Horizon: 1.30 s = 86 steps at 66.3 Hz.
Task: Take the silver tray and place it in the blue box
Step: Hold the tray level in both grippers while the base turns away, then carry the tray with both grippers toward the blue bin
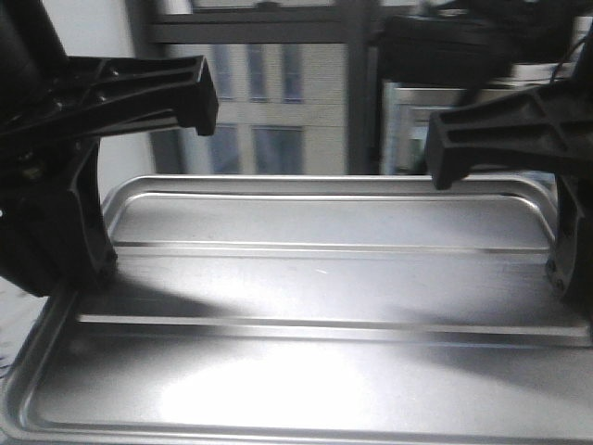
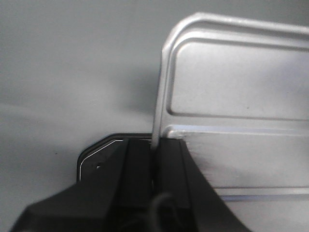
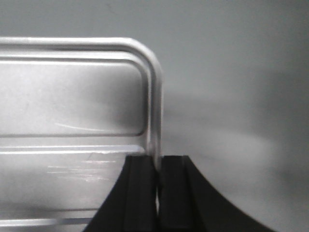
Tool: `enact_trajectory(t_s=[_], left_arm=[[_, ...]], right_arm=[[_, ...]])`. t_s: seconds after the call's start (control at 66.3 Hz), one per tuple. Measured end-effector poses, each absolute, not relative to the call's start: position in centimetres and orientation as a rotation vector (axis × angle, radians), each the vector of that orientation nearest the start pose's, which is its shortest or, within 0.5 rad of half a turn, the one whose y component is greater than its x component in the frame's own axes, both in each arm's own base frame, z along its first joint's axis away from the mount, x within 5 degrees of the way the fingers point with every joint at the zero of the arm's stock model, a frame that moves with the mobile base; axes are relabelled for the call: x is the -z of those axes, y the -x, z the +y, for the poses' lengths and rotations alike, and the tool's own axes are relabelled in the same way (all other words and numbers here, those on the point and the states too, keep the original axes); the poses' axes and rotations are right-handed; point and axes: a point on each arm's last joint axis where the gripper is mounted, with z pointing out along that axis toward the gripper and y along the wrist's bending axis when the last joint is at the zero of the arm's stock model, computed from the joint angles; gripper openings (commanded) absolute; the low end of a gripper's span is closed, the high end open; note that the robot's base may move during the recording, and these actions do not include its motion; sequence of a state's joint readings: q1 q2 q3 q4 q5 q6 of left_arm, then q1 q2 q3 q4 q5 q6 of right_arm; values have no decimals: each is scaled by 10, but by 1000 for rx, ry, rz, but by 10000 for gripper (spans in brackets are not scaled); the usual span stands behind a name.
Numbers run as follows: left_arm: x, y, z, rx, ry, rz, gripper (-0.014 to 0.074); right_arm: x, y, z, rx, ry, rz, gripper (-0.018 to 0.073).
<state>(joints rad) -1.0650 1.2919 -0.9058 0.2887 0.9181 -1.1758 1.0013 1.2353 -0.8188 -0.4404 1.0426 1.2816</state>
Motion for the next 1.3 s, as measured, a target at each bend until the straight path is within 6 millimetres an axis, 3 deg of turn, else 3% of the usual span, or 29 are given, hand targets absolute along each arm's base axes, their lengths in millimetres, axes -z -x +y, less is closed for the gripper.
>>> enact_trajectory(t_s=[1.298], left_arm=[[-270,-133,-198,286,-34,2742,-104]], right_arm=[[-260,-140,157,-10,-130,2694,60]])
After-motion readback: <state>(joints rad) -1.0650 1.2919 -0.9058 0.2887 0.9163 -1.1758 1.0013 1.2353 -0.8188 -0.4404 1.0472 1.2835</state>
